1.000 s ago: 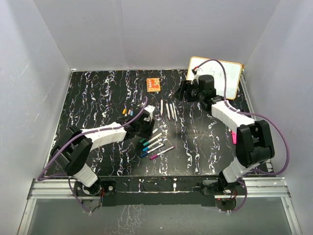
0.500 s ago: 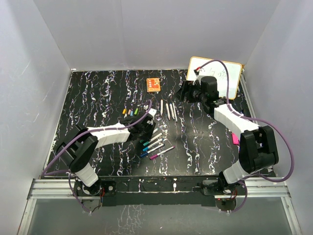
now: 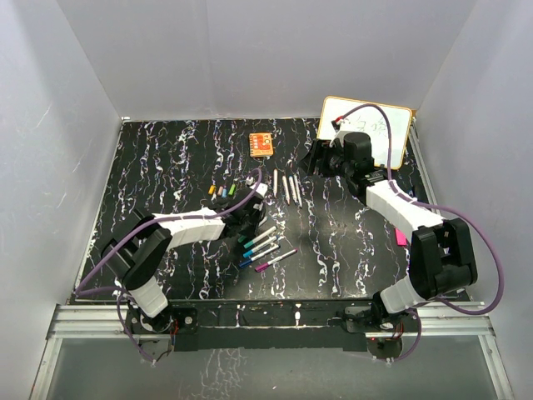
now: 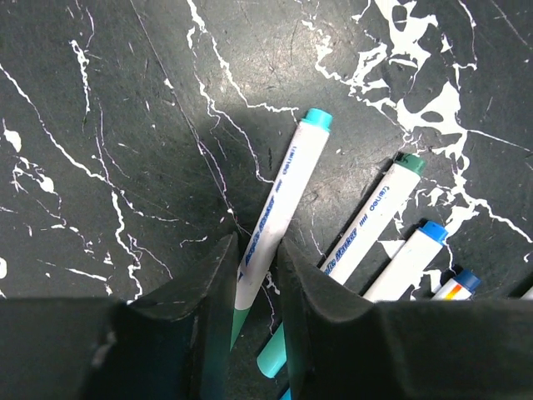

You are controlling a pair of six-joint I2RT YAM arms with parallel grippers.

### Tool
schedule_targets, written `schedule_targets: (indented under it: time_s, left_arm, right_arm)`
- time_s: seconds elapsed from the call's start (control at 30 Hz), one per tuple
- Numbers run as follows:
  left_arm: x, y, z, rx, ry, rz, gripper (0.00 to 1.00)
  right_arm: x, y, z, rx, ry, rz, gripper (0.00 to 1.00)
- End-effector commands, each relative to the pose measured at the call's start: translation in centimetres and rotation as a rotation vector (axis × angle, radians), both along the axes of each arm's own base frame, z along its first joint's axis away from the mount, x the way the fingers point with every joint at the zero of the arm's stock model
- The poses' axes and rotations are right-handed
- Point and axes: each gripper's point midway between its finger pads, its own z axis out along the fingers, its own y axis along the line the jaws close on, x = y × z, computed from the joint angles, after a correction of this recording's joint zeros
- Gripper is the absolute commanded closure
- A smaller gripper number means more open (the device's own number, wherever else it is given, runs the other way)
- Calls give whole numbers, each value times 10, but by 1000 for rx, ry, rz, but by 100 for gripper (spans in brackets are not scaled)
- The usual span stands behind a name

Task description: Open the pen caps

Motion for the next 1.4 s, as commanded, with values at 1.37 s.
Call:
schedule_targets:
  time_s: [1.37]
  left_arm:
    - [57,-116,161,-574,-202,-42,100]
  right_arm:
    - [-40,46,1,304,79,217,41]
